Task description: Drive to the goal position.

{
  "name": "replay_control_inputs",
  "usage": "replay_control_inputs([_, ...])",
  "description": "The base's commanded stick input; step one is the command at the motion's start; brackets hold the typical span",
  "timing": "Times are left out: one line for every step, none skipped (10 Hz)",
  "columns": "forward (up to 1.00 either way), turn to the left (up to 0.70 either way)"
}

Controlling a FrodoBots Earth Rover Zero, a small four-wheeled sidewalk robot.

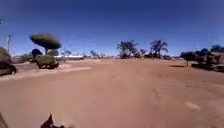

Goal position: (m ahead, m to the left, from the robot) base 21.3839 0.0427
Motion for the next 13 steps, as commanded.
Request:
replay_control_inputs([0.7,0.0])
replay_control_inputs([0.7,0.0])
replay_control_inputs([0.7,0.0])
replay_control_inputs([0.7,0.0])
replay_control_inputs([0.7,0.0])
replay_control_inputs([0.7,0.0])
replay_control_inputs([0.7,0.0])
replay_control_inputs([0.7,0.0])
replay_control_inputs([0.7,0.0])
replay_control_inputs([0.7,0.0])
replay_control_inputs([0.7,0.0])
replay_control_inputs([0.7,0.0])
replay_control_inputs([0.7,0.0])
